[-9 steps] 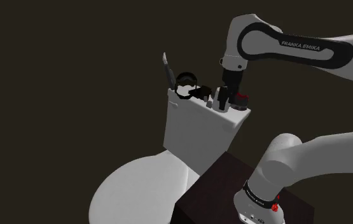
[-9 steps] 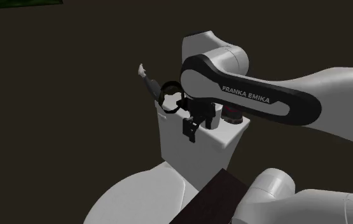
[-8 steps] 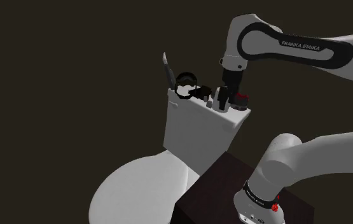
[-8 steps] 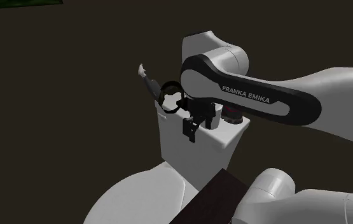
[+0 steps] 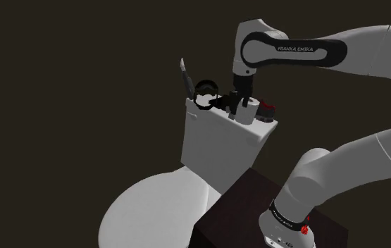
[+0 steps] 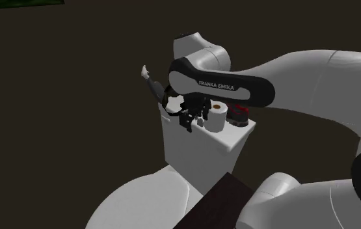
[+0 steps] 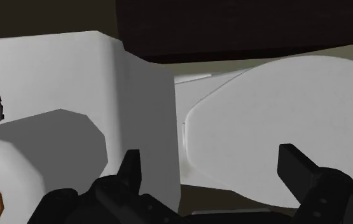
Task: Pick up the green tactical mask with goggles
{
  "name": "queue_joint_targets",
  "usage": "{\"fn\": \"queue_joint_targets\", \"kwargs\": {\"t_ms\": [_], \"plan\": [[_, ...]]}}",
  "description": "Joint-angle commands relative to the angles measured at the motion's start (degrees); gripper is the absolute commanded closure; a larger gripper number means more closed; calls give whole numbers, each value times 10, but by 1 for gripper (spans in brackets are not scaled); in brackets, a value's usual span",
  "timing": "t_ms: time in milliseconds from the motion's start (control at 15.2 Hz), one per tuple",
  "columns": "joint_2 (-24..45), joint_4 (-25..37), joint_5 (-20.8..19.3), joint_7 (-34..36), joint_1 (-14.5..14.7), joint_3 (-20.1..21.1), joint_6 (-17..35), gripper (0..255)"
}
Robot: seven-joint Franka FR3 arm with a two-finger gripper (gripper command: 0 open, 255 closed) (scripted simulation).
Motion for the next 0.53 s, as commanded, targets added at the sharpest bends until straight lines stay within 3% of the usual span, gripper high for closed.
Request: {"fn": "queue_joint_targets", "kwargs": {"t_ms": [0, 462], "plan": [[46, 33, -16, 0, -7, -4, 18, 0], [183, 142, -65, 12, -28, -14, 59, 0]]}}
